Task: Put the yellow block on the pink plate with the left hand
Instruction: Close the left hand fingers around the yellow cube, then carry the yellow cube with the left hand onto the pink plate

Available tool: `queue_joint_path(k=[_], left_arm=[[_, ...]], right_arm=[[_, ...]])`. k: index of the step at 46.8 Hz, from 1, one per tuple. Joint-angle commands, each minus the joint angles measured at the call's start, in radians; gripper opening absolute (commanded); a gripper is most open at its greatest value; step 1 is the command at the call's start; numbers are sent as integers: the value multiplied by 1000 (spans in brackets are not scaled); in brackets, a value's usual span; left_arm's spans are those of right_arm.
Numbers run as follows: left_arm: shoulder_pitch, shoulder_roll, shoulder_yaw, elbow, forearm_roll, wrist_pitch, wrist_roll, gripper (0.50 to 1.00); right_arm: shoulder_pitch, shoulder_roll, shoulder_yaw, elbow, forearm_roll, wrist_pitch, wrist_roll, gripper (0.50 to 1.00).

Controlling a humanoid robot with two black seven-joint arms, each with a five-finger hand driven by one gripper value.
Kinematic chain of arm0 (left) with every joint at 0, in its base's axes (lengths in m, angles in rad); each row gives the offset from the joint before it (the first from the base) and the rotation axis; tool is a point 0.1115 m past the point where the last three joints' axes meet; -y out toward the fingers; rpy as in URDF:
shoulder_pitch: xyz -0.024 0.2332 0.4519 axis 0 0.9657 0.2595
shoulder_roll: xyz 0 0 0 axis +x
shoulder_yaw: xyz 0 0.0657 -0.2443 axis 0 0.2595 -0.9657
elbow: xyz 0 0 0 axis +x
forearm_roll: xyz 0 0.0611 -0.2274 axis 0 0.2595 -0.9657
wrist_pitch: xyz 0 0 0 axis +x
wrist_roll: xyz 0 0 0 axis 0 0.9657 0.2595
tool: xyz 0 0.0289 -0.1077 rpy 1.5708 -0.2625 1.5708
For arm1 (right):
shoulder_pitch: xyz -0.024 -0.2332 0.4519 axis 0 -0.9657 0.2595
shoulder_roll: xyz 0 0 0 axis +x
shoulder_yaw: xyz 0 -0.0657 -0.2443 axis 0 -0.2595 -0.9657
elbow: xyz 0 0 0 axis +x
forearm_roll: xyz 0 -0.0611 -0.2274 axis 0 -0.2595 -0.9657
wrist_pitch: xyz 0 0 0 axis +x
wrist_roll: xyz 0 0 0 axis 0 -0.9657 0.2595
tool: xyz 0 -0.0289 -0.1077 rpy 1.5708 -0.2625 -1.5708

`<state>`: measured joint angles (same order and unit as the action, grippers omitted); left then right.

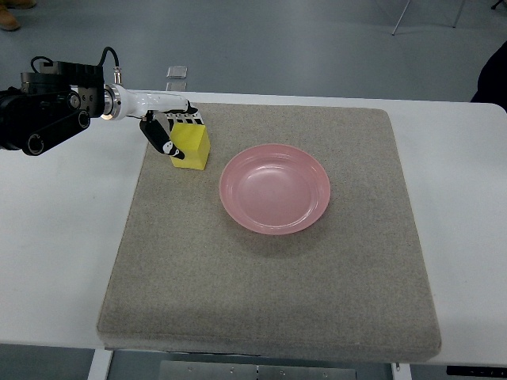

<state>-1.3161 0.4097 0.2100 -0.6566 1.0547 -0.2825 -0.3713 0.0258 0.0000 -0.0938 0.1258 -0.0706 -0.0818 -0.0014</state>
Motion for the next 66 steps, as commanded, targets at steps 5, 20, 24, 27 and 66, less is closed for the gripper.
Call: queue_joint_path(k=[5,20,24,27,66], left_arm=[[-2,0,-23,0,-9,2,2,500],[-12,-9,-72,45,-13,2,0,500],[-17,-11,-75,28,-13,3,2,500],[-18,-9,-89,-7,-12,16,2,500],[-104,-77,-90,-267,11,-18,5,500]], right_arm=[[0,0,0,0,0,-1,0,924],[-1,0,0,0,0,0,0,924],[0,0,0,0,0,1,0,924],[0,0,0,0,0,-1,0,924],[-1,0,0,0,0,1,0,924]])
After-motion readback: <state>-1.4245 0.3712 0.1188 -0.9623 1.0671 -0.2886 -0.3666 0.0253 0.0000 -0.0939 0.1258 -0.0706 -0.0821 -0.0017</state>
